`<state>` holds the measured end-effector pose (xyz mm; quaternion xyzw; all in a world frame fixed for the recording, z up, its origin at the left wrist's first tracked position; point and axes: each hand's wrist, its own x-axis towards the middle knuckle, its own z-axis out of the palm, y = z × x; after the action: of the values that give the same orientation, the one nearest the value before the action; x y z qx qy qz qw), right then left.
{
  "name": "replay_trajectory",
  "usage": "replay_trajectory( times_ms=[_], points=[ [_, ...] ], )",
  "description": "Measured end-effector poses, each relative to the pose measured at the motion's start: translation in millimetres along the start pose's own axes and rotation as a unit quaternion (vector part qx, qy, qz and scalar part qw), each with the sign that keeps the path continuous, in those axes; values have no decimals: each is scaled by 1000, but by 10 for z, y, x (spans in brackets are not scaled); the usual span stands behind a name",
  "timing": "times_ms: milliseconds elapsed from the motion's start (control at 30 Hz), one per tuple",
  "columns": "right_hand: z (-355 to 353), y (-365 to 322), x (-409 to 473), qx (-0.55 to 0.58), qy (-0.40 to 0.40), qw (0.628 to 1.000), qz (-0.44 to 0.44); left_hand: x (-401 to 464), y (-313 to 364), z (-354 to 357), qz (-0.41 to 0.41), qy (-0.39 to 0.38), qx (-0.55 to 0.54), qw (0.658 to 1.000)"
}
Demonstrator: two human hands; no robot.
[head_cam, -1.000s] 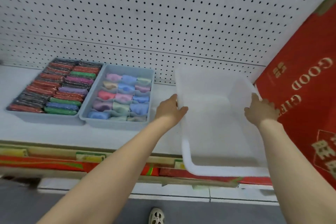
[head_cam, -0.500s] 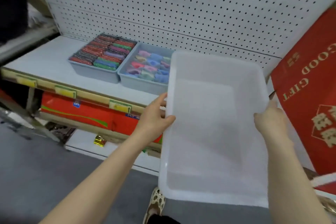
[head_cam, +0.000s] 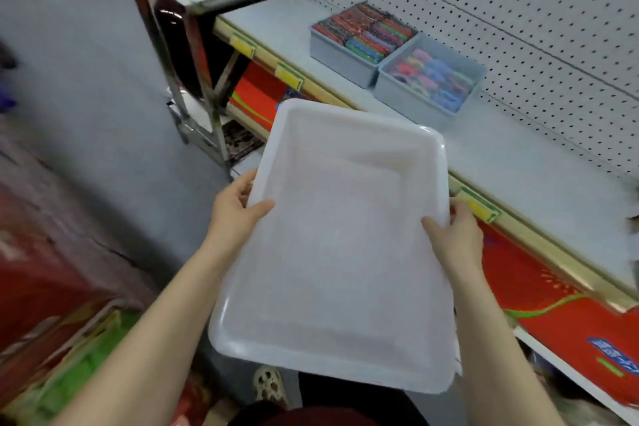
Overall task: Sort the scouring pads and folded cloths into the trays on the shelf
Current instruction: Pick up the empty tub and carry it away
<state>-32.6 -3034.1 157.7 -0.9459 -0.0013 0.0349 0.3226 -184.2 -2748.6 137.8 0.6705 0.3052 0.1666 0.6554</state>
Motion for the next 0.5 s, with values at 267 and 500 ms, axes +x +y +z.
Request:
replay_trajectory(
  times_ms=[267,500],
  points=[
    [949,-921,137,35,-121,986,-112,8,-423,-966,-25,179,25,983],
    [1941,-1744,730,61,-221,956,-182,489,-639,-1440,-84,316,11,945]
  ],
)
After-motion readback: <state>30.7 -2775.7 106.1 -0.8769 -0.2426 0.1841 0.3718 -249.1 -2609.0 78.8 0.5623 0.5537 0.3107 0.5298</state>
